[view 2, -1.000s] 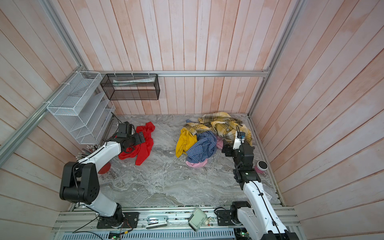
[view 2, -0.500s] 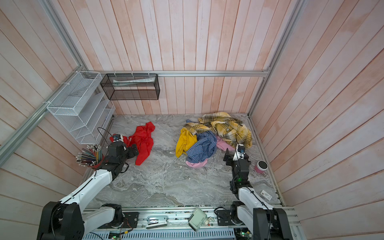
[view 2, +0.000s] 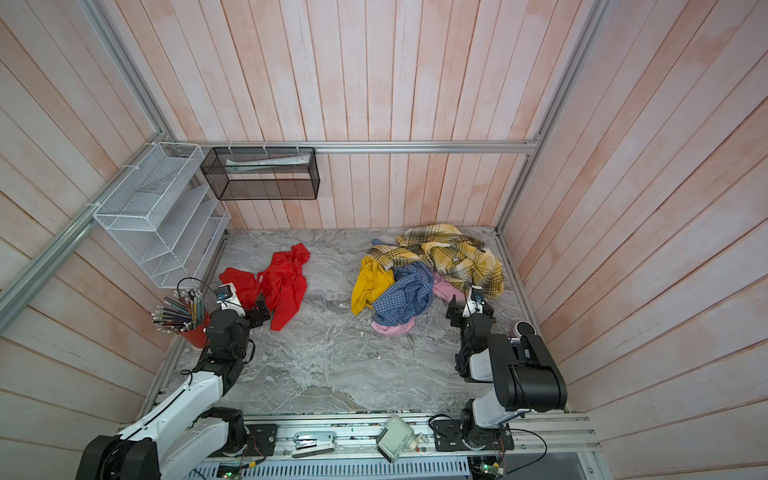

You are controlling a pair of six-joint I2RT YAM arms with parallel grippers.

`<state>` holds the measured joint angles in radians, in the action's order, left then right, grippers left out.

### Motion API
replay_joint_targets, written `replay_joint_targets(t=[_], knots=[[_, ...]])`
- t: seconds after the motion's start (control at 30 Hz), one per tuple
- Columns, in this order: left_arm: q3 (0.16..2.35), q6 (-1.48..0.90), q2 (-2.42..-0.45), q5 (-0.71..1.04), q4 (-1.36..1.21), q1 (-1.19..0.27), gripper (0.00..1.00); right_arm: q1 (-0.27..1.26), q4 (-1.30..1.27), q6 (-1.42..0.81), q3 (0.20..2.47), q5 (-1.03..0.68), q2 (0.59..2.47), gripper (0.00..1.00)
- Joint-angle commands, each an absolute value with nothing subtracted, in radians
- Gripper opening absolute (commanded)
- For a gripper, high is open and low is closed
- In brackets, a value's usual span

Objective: Pick out a specific cloth from the pile

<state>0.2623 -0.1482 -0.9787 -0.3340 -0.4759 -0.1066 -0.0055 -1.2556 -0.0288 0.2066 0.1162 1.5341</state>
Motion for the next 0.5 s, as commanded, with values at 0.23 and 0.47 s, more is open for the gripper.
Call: replay_joint_targets(t=[0.23, 0.47], knots=[[0.167, -0.038, -1.412, -0.263, -1.217, -0.045, 1.0, -0.028, -1.199, -0.031, 0.246, 0.061, 1.519, 0.92], [0.271, -0.044, -1.552, -0.154, -1.161, -0.003, 1.0, -0.028, -1.199, -0.031, 0.246, 0.061, 1.52, 0.94]])
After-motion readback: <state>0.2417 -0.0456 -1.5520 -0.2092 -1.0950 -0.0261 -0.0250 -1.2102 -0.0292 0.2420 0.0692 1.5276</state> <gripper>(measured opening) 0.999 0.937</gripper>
